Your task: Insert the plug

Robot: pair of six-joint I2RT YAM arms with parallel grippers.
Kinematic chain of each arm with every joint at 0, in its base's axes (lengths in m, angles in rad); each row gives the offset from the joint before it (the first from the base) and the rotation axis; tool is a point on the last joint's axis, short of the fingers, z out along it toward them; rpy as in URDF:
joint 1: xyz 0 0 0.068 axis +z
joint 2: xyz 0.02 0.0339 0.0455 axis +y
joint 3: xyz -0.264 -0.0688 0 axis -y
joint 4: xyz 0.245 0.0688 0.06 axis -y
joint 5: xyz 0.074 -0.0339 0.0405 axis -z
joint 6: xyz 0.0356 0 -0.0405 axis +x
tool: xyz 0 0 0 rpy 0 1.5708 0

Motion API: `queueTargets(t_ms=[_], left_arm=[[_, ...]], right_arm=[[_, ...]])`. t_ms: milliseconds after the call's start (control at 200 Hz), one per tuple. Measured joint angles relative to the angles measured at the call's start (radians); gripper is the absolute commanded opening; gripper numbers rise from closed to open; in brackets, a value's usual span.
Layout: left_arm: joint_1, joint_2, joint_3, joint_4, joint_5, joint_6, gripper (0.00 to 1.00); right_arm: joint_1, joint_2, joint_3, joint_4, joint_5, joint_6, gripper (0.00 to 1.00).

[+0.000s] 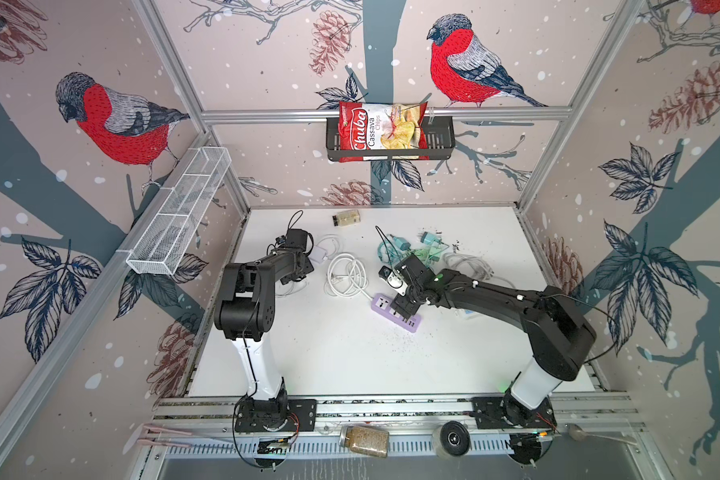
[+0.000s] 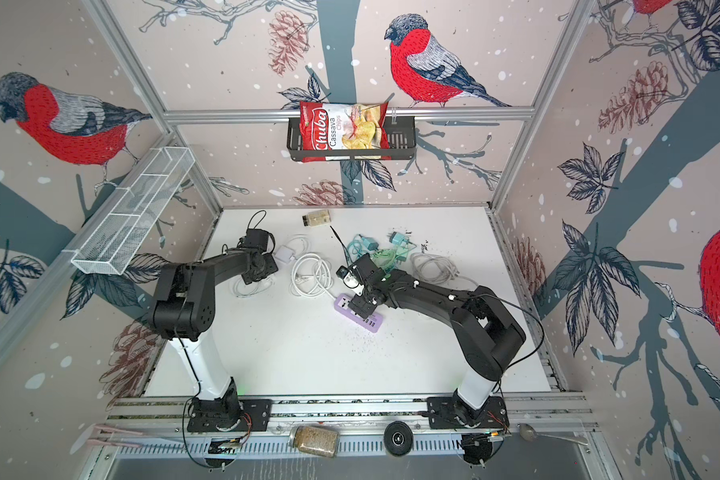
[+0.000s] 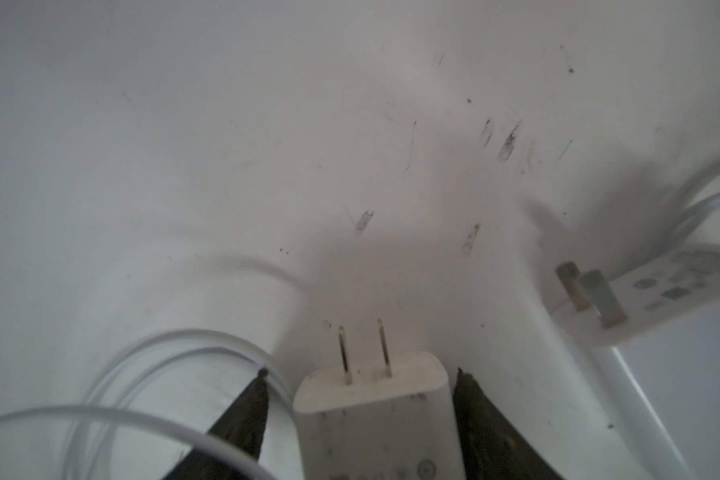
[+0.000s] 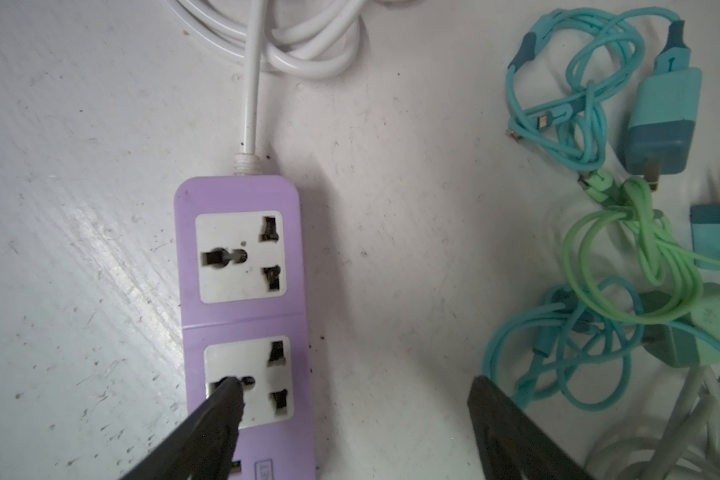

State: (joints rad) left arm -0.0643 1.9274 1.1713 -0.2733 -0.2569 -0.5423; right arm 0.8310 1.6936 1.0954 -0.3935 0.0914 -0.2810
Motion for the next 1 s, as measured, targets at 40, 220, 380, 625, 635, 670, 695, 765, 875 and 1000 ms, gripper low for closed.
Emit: queueTargets(t_ms=[40, 220, 380, 625, 635, 670, 695, 765, 875, 1000], left_arm=[[0.004, 0.002, 0.002, 0.002, 0.000, 0.000, 0.67], [0.016, 0.010, 0.016, 0.003, 0.002, -0.004, 0.73], [0.019, 0.026, 0.036, 0.004, 0.003, -0.012, 0.74], [0.030, 0.031, 0.043, 0.011, 0.030, -0.027, 0.69], [0.031, 0.032, 0.043, 0.013, 0.032, -0.028, 0.68], [0.035, 0.033, 0.045, 0.016, 0.038, -0.029, 0.67], [0.035, 0.035, 0.047, 0.018, 0.044, -0.032, 0.64], [0.039, 0.039, 0.053, 0.022, 0.051, -0.035, 0.56], [0.039, 0.041, 0.058, 0.022, 0.066, -0.040, 0.50], [0.040, 0.028, 0.040, 0.035, 0.083, -0.057, 0.47]], right_arm=[[0.000, 0.000, 0.000, -0.002, 0.000, 0.000, 0.86], [0.000, 0.000, 0.000, -0.002, 0.000, 0.000, 0.86], [0.000, 0.000, -0.001, -0.003, 0.000, 0.000, 0.86], [-0.002, 0.000, -0.004, -0.005, 0.000, 0.008, 0.86], [-0.002, 0.000, -0.004, -0.005, 0.000, 0.011, 0.86], [-0.002, 0.000, -0.004, -0.005, -0.001, 0.018, 0.86], [-0.002, 0.000, -0.004, -0.005, -0.001, 0.018, 0.86], [-0.002, 0.000, -0.004, -0.005, -0.003, 0.018, 0.86], [-0.002, 0.000, -0.006, -0.005, -0.003, 0.019, 0.86], [-0.002, -0.002, -0.013, -0.004, -0.004, 0.022, 0.86]])
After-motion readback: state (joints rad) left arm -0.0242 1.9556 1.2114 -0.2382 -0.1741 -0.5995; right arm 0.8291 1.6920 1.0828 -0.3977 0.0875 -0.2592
